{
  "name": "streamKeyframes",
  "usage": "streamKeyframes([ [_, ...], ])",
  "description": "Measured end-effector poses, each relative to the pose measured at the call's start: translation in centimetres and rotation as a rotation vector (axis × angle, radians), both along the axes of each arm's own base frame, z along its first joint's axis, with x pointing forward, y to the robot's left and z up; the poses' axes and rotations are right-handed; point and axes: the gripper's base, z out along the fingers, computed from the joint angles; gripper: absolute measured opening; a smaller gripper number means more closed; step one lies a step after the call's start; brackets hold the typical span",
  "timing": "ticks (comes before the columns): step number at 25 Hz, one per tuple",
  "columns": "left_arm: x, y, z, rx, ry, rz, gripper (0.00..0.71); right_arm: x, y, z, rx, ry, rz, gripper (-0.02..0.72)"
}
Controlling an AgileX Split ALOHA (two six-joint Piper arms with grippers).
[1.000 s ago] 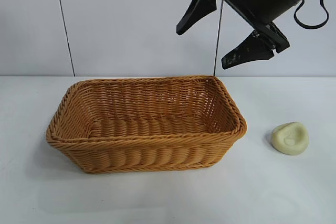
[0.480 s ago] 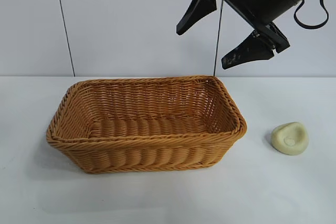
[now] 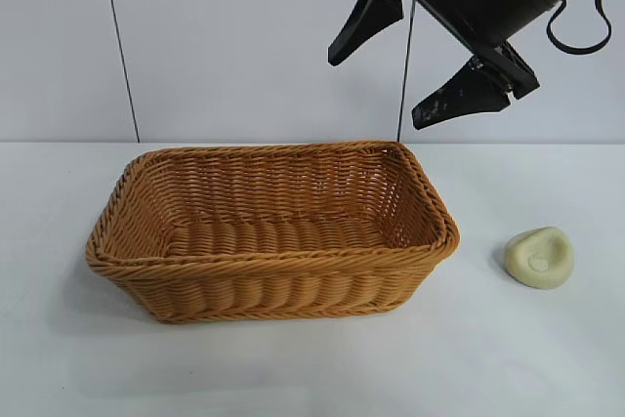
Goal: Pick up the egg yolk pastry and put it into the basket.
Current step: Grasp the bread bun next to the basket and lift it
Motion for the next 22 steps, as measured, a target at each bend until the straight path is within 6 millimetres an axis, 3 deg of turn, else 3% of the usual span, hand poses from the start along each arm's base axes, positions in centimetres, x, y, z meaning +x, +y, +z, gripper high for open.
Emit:
streamKeyframes([
  [10, -5.3, 0.1, 0.8, -0.004, -0.353, 0.000, 0.692, -0.4, -0.5, -0.5, -0.095, 0.017, 0.055, 0.697],
  [16, -5.5, 0.1, 0.8, 0.003, -0.364, -0.008, 0.692, -0.4, -1.4, -0.6, -0.240, 0.033, 0.075, 0.697],
  [22, -5.5, 0.0, 0.8, 0.003, -0.364, -0.010, 0.692, 0.5, -3.5, 1.4, -0.509, 0.023, 0.048, 0.697],
])
